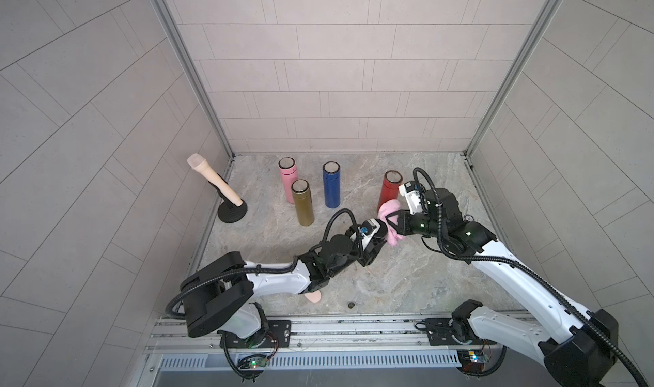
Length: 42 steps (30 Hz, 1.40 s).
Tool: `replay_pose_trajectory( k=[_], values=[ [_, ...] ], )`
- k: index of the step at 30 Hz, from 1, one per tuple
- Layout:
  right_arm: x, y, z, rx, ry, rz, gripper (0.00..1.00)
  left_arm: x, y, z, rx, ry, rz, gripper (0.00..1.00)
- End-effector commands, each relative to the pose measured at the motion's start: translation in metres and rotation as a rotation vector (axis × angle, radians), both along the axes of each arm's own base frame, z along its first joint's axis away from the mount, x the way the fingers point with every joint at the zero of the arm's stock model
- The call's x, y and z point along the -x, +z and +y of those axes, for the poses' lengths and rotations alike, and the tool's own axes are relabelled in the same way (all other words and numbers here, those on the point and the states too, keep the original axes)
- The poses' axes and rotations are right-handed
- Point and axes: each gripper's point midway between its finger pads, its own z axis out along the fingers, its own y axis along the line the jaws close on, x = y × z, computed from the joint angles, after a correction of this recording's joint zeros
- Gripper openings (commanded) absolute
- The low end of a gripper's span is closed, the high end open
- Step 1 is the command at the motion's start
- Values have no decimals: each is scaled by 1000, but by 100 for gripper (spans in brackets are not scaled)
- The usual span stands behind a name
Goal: Wipe the surface of the thermos
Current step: Wipe the dirt from the surface of the thermos.
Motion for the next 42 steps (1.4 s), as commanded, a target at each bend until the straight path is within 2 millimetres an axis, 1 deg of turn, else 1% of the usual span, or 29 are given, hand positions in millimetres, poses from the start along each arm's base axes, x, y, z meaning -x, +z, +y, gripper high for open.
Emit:
replay_pose_trajectory(
  k=[1,4,9,14,16,20,22,23,24,25,26,28,32,34,36,38,42],
  values=[
    [21,8,21,-37,122,30,0,-19,21,0,34,68,0,49],
    [21,4,22,-33,127,36,0,-18,19,-1,14,62,7,60],
    [20,3,24,-38,125,36,0,-19,20,-2,1,62,17,66],
    [20,4,24,-35,126,36,0,-15,18,-2,-6,49,34,70],
    [21,4,24,-32,128,36,0,-13,18,-2,-9,37,42,79],
    [21,4,22,-26,122,34,0,-9,16,-4,-4,17,57,80],
    [20,5,21,-23,112,33,0,-8,14,-5,-6,7,63,70],
    [20,6,21,-26,112,29,0,-8,15,-5,-6,8,63,69],
    [20,7,19,-21,105,27,0,-7,14,-4,-7,6,65,59],
    [19,10,16,-7,87,25,0,-7,14,-4,-10,5,64,45],
    [19,14,12,2,76,15,0,-8,14,-4,-10,7,65,34],
    [19,29,5,1,44,-20,0,-7,12,-4,-20,4,71,0],
    [24,67,2,-86,23,-101,0,-10,13,-2,-9,22,73,0],
    [28,83,5,-160,30,-126,0,-11,13,0,4,33,74,0],
    [32,90,9,-228,34,-115,0,-12,15,2,21,48,69,0],
    [33,82,16,-280,36,-60,0,-14,18,5,58,67,69,0],
    [37,42,24,-237,32,48,0,-15,23,5,84,74,60,0]
  ],
)
